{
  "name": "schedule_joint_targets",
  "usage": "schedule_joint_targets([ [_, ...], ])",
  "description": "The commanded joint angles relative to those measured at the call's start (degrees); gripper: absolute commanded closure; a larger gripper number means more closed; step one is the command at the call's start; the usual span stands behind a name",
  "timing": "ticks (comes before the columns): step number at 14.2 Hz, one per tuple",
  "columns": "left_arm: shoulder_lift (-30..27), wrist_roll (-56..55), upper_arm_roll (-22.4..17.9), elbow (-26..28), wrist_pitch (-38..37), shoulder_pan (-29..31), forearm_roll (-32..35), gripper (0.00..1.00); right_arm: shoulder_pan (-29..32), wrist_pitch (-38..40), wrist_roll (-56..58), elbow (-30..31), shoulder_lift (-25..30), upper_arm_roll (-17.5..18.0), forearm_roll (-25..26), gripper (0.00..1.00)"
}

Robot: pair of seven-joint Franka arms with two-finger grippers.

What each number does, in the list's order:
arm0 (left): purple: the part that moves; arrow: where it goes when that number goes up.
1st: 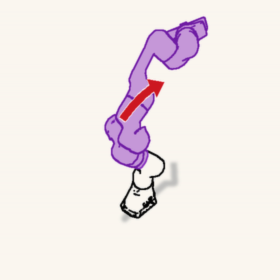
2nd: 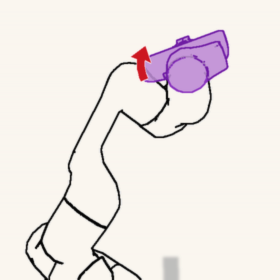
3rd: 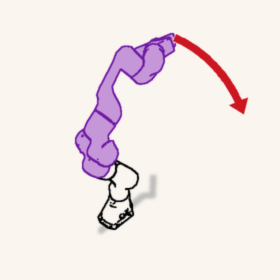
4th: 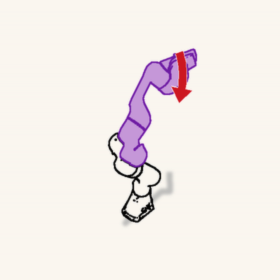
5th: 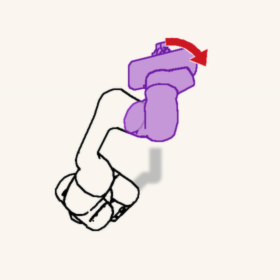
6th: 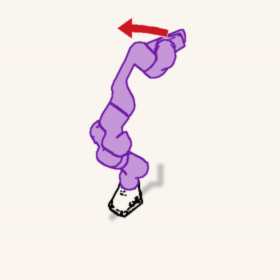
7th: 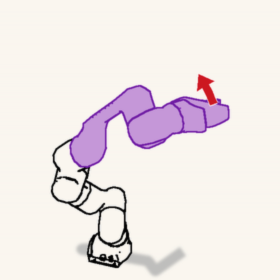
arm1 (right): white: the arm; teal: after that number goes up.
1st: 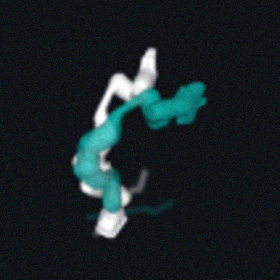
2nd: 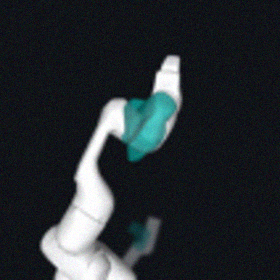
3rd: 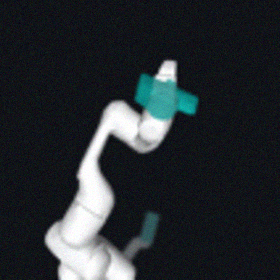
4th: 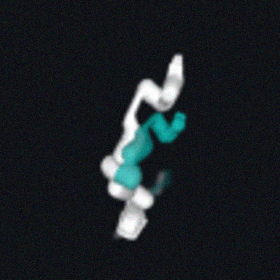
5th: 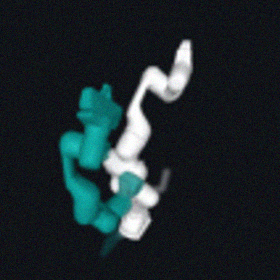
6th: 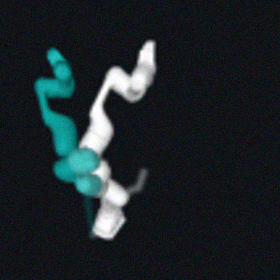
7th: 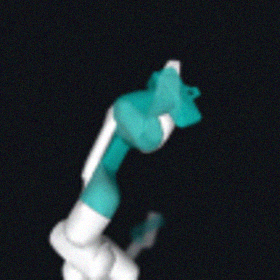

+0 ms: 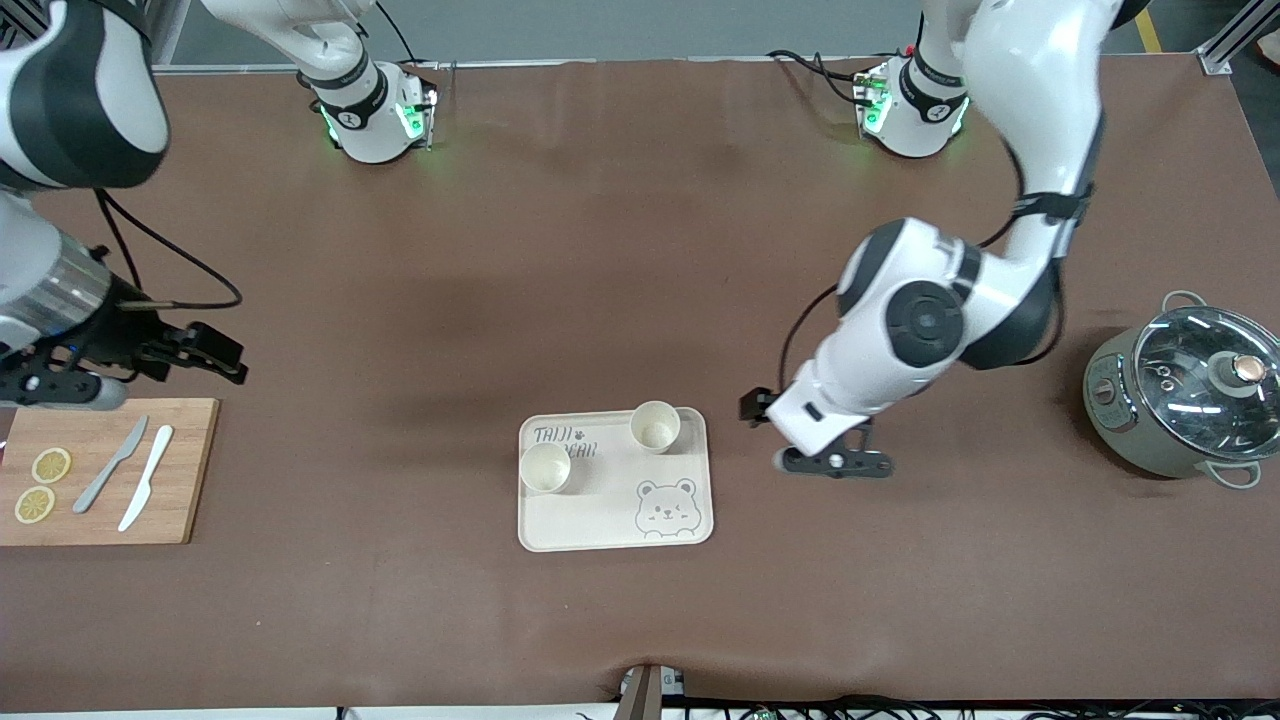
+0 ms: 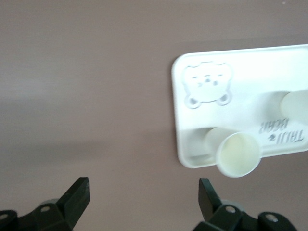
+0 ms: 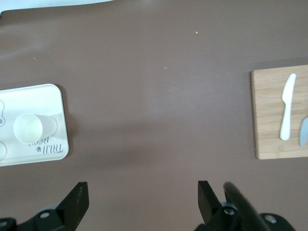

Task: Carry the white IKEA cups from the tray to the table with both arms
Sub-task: 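Lower both open grippers around the two white cups on the tray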

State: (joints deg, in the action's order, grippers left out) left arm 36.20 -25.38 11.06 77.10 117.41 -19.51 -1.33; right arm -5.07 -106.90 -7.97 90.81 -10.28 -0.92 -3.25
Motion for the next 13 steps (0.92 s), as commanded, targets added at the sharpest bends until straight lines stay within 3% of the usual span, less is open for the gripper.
schedule_joint_targets([
  [1, 3.87, -2.39, -0.78, -3.10, 4.12, -2.45, -0.51, 0.00, -1.87, -2.95, -4.32, -0.46, -2.37, -0.13, -1.92, 0.00],
  [8, 8.44, -2.48, -0.78, -2.83, 5.28, -6.50, 0.28, 0.00, -8.19, -8.67, -13.62, -2.04, -10.89, -0.22, -1.41, 0.00],
  [13, 11.08, -2.65, -0.78, -2.74, 9.67, -8.52, 2.82, 0.00, -12.94, -9.73, -22.17, -10.29, -21.17, -0.31, -0.97, 0.00],
])
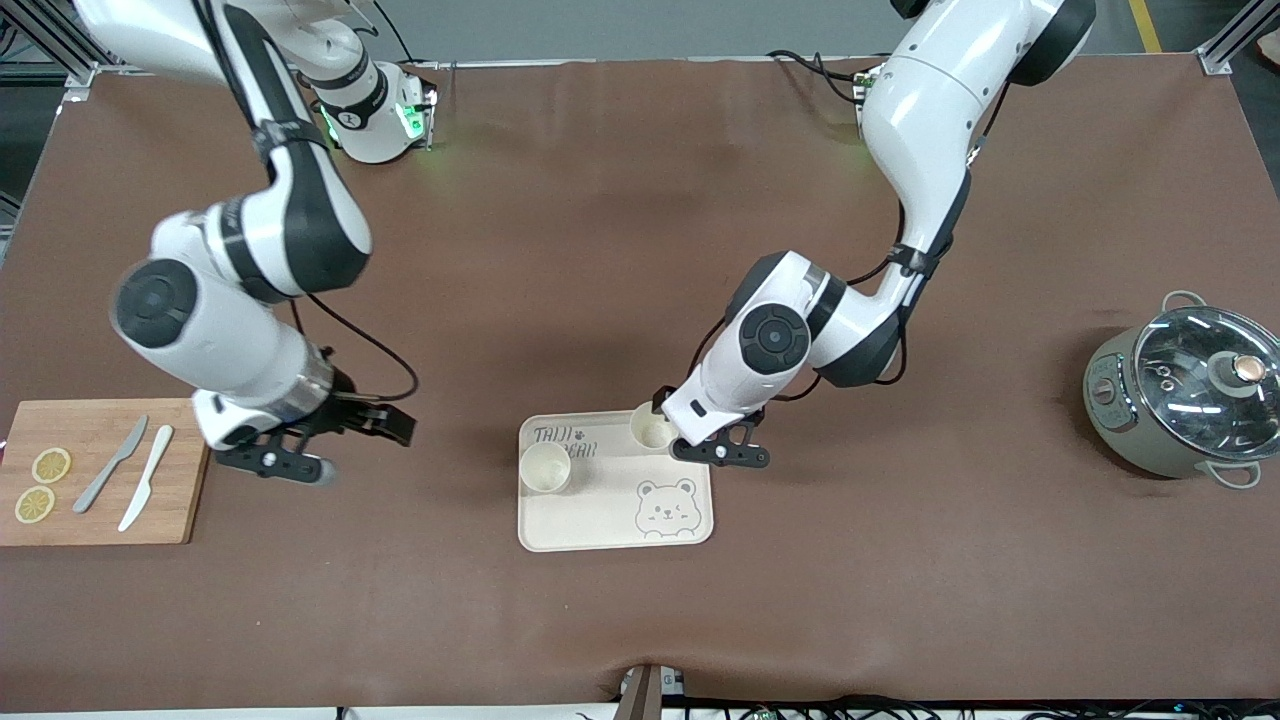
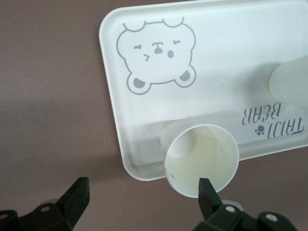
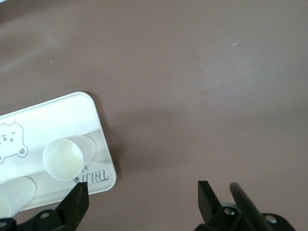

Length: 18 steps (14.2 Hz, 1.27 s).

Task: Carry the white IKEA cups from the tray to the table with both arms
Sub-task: 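Lower both open grippers around the two white cups on the tray, then close the left gripper on one cup while the right gripper closes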

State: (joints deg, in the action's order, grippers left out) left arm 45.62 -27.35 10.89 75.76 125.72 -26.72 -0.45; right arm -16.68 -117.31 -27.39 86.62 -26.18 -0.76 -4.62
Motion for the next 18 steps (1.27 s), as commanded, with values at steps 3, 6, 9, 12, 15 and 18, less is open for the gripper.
schedule_joint_targets([
  [3, 3.16, -0.68, -0.61, -1.41, 3.64, -1.76, 4.84, 0.00, -2.83, 0.51, -4.68, -9.53, -10.10, -0.56, 1.54, 0.00],
  [6, 4.04, -0.60, -0.70, -1.32, 5.67, -1.93, 5.20, 0.00, -5.37, -1.16, -7.32, -11.55, -13.53, -0.56, 1.63, 0.00],
  [9, 5.53, -0.51, -0.61, -1.32, 8.57, -1.93, 5.20, 0.00, -7.66, -1.95, -10.83, -14.37, -17.40, -0.73, 1.63, 0.00],
  [12, 5.80, -4.34, -0.52, -1.32, 8.93, -2.20, 3.89, 0.93, -8.98, -3.97, -11.63, -14.46, -19.43, -0.73, 1.89, 0.00],
  [15, 5.45, -6.92, -0.52, -0.97, 8.84, -2.20, 7.04, 1.00, -9.68, -5.55, -12.51, -14.37, -21.10, -0.73, 2.07, 0.00],
  [18, 5.10, -7.01, -0.52, -0.88, 8.40, -2.11, 7.04, 1.00, -10.04, -6.17, -12.69, -14.37, -22.51, -0.73, 2.42, 0.00],
])
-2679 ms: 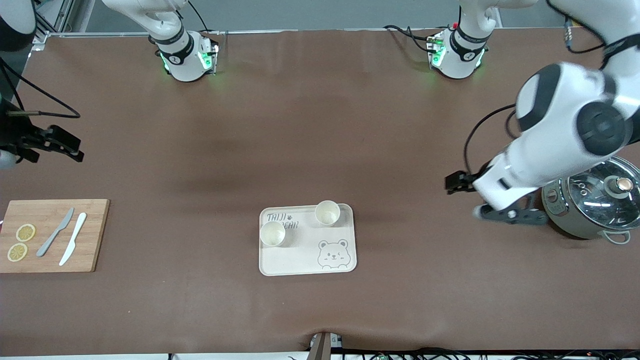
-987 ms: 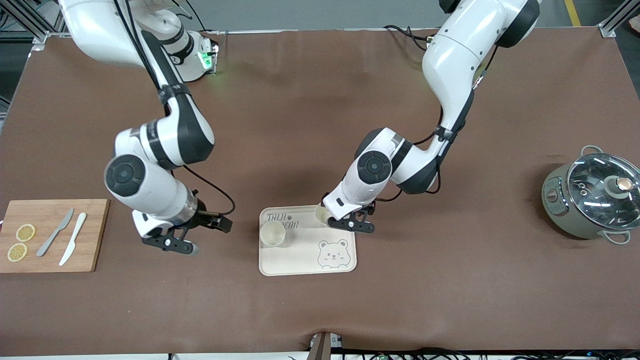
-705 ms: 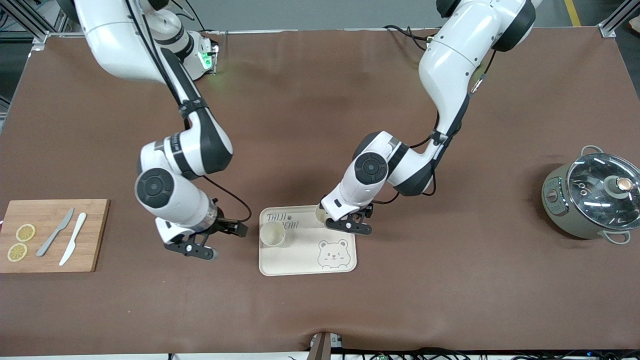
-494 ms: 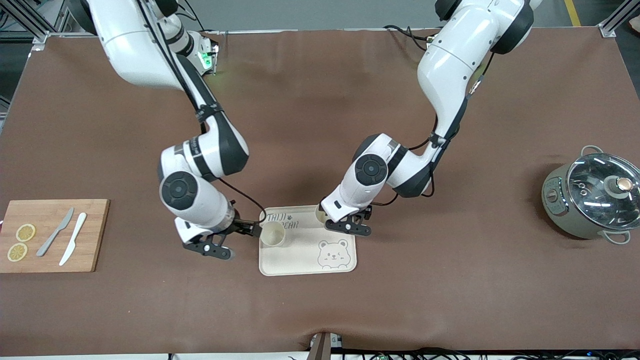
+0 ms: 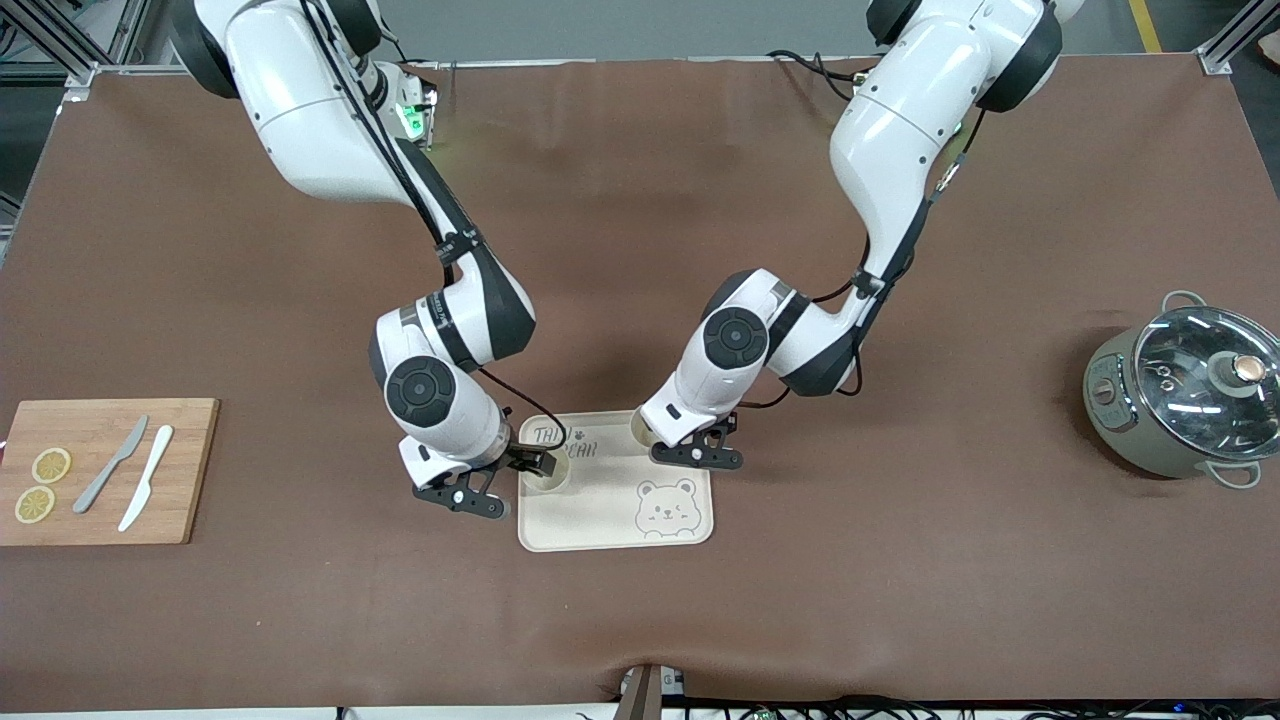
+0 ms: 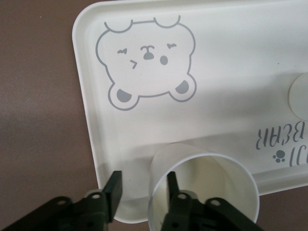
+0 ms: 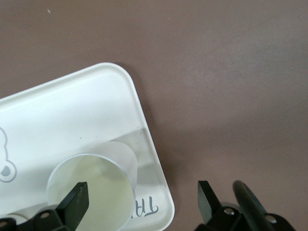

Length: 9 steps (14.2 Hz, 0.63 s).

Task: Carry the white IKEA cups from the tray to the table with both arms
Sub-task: 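Close the left gripper on one cup while the right gripper closes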

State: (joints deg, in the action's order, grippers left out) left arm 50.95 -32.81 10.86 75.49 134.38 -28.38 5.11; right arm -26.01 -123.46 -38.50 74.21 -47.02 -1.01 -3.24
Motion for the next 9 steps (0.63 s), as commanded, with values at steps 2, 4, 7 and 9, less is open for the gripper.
schedule_joint_targets([
  [2, -0.50, -1.73, -0.49, -0.52, -0.34, -0.27, 1.48, 1.00, -0.80, -0.73, -1.49, -1.79, -2.02, -0.48, 1.12, 0.00],
  [4, -1.81, -2.08, -0.49, 0.09, -2.26, 0.26, 1.48, 1.00, -0.89, -0.99, -1.40, -1.79, -2.46, -0.48, 1.82, 0.00],
  [7, -5.84, -1.82, -0.66, 0.18, -12.52, 1.66, 1.57, 1.00, -1.41, -1.96, -1.31, -1.62, -2.55, -0.39, 3.76, 0.42],
  [9, -10.76, -0.42, -0.49, 0.79, -21.13, 4.55, 1.66, 1.00, -1.50, -1.87, -1.40, -1.62, -2.55, -0.39, 3.76, 0.63],
])
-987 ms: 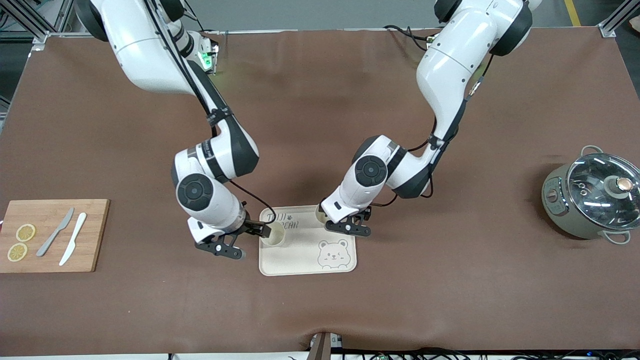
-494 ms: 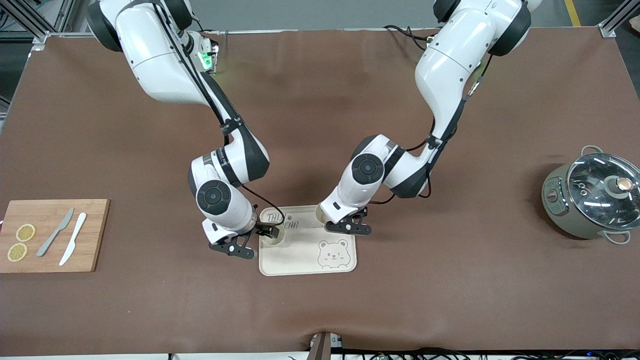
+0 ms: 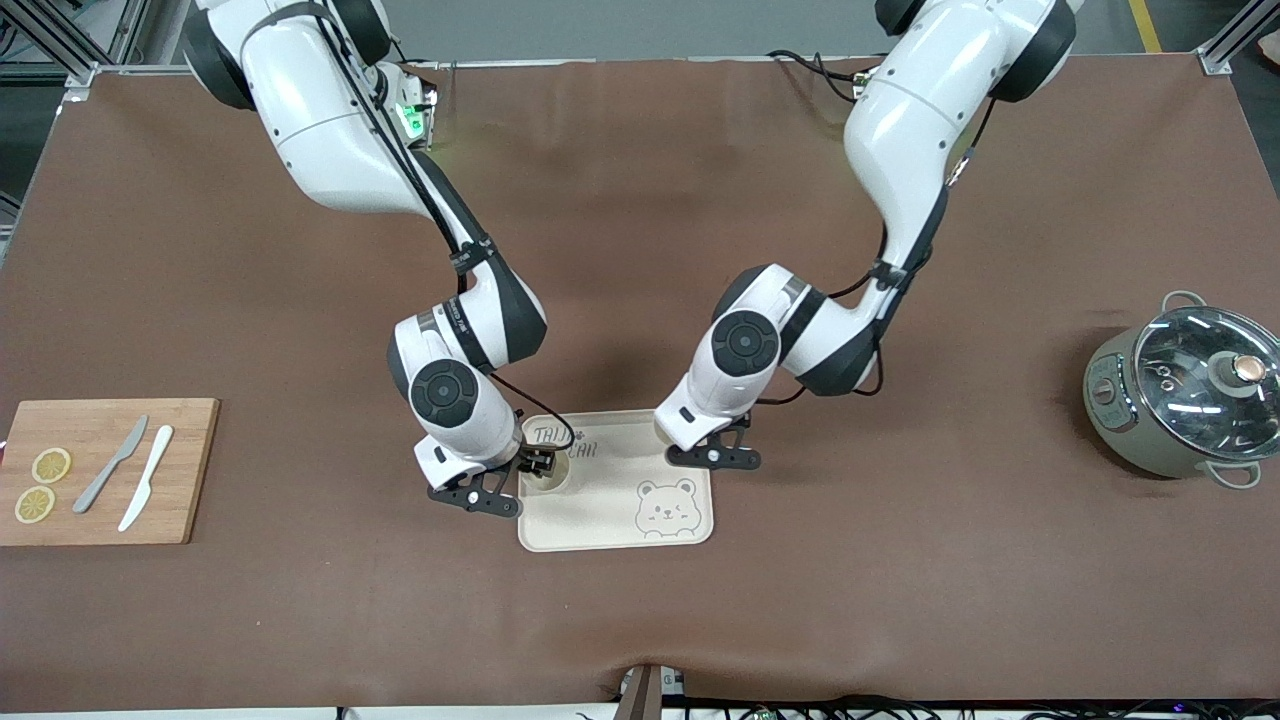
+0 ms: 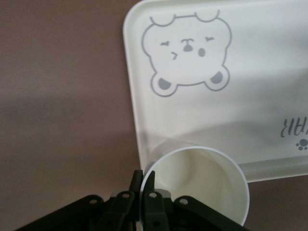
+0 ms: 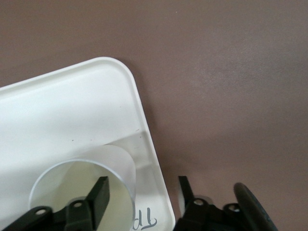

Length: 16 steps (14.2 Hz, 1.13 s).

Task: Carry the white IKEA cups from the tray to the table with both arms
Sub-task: 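Lift the cups off the tray, left toward the pot, right toward board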

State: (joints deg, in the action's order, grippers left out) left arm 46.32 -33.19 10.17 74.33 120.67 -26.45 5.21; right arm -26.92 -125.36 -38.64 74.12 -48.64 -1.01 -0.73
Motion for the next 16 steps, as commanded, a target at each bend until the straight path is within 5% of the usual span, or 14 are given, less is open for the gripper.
schedule_joint_targets([
  [1, -9.20, 0.92, 0.20, 4.22, -8.86, 3.51, 1.47, 1.00, -0.77, -0.06, -1.35, -1.52, -0.93, -0.40, 1.26, 0.71],
  [4, -19.39, 8.02, 1.43, 15.19, -7.48, 9.82, 1.30, 1.00, -0.86, -0.06, -1.44, -1.52, -0.93, -0.40, 1.26, 0.86],
  [7, -28.80, 15.59, 2.31, 30.56, 2.60, 15.80, 0.50, 1.00, -0.86, 0.03, -1.35, -1.87, -0.76, -0.31, 1.17, 1.00],
  [12, -36.55, 24.56, 3.28, 45.52, 11.05, 20.82, 0.33, 1.00, 0.02, 2.04, -1.00, -3.27, 0.21, -0.40, 1.08, 1.00],
  [16, -41.04, 42.01, 3.28, 55.65, 17.74, 28.45, -9.40, 1.00, 3.27, 9.42, 0.40, -9.51, 0.38, 0.04, 0.82, 1.00],
])
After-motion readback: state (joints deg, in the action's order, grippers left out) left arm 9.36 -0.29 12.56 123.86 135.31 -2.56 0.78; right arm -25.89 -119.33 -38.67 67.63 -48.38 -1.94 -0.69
